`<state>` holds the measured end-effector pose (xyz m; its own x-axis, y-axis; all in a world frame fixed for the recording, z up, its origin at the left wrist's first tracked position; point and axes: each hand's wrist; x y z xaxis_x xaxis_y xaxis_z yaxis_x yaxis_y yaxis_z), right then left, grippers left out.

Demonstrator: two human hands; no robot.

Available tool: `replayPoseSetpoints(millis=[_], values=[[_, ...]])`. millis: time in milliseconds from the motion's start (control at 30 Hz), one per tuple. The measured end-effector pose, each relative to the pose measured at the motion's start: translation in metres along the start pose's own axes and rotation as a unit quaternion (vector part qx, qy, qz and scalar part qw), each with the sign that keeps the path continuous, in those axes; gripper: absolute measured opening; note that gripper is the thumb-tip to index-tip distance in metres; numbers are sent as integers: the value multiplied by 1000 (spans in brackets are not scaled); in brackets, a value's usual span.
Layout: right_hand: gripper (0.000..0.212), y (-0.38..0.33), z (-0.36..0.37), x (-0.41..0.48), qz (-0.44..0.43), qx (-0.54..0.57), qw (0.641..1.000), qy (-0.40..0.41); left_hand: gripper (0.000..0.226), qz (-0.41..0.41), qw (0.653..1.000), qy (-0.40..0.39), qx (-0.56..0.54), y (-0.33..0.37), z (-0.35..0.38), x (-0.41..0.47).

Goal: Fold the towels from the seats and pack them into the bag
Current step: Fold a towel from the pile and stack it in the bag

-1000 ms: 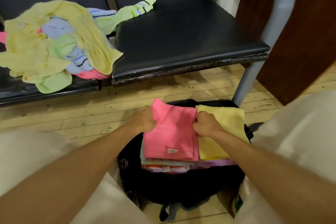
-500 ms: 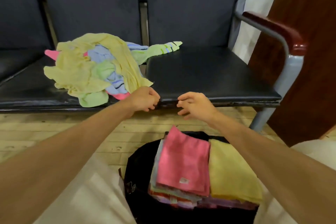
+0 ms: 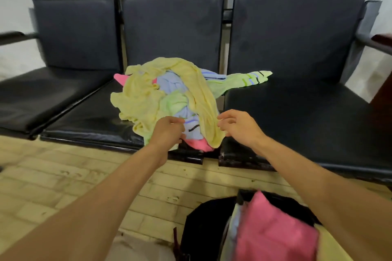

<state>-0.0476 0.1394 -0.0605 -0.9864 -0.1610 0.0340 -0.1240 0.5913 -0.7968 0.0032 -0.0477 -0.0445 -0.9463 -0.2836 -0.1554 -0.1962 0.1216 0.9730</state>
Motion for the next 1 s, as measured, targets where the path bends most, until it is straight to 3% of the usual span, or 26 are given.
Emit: replayPoseSetpoints(millis=[67, 167, 367, 567, 800, 900, 1000], values=[[24, -6, 18, 10, 14, -15, 1000, -22, 17, -39, 996, -7, -81, 3, -3, -3], [53, -12, 41, 20, 42, -55, 997, -28, 16, -50, 993, 2, -111, 4, 0, -5], [25, -13, 48, 35, 71, -80, 994, 28, 17, -45, 988, 38, -143, 8, 11, -3], [14, -23, -3, 22, 45, 149, 981, 112, 25, -57, 982, 13, -181, 17, 28, -7], [23, -13, -74, -7, 106, 380, 904, 165, 19, -84, 976, -55, -194, 35, 82, -19], [30, -9, -103, -31, 110, 438, 878, 160, 37, -70, 976, -88, -186, 38, 109, -33], [24, -1, -132, -53, 119, 509, 835, 171, 38, -67, 972, -114, -196, 38, 132, -40]])
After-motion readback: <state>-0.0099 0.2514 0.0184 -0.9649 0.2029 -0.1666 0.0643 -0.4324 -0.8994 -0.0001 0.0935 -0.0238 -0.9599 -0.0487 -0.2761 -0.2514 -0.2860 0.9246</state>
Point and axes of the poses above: each hand's wrist, its own x-axis towards the middle knuckle, its own z-axis out of the palm, y = z × x, and after that the axes turned 5 degrees about -x, right-handed
